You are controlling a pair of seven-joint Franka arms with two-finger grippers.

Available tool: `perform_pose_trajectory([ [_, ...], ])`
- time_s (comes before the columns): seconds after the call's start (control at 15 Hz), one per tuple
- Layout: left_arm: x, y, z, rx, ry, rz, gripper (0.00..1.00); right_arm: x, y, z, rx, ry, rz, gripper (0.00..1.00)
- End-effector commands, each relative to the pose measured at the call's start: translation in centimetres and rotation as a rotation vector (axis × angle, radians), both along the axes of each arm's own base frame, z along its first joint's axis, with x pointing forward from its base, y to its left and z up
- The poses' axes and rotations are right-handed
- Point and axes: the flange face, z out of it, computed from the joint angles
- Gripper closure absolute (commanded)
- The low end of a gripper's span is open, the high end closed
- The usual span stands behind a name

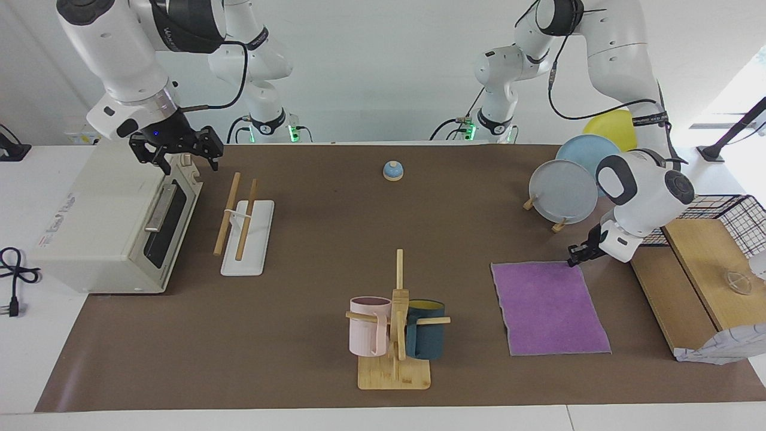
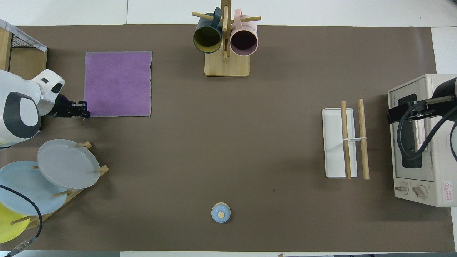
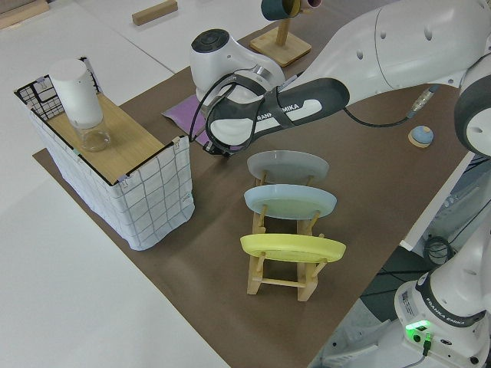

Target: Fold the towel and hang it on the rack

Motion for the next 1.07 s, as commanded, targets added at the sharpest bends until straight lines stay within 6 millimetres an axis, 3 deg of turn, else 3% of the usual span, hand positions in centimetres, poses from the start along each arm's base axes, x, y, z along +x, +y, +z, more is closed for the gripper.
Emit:
perform_pose_trajectory([
  [0.0,0.3,-1.5,2.7,0.083,-0.023,-0.128,1.0,-1.1,-0.4,-0.2,0.011,-0.004,0.015,0.0],
  [0.4,-0.5,-7.8,5.9,0.118,-0.026,-0.249,1.0,-1.4,-0.4,-0.5,0.013,0.008,0.015,0.0],
  [0.53,-0.9,-10.9,7.1,0.12,-0.036,-0.279,1.0,-1.3,-0.5,-0.6,0.013,0.005,0.015,0.0],
  [0.6,-1.1,-12.7,7.7,0.12,-0.047,-0.288,1.0,-1.3,-0.4,-0.6,0.013,0.006,0.014,0.0],
  [0.8,-2.6,-20.8,7.7,0.119,-0.072,-0.276,1.0,-1.4,-0.4,-0.5,0.013,0.005,0.014,0.0],
  [1.0,-4.6,-25.0,6.1,0.122,-0.064,-0.305,1.0,-1.3,-0.4,-0.6,0.013,0.006,0.015,0.0],
])
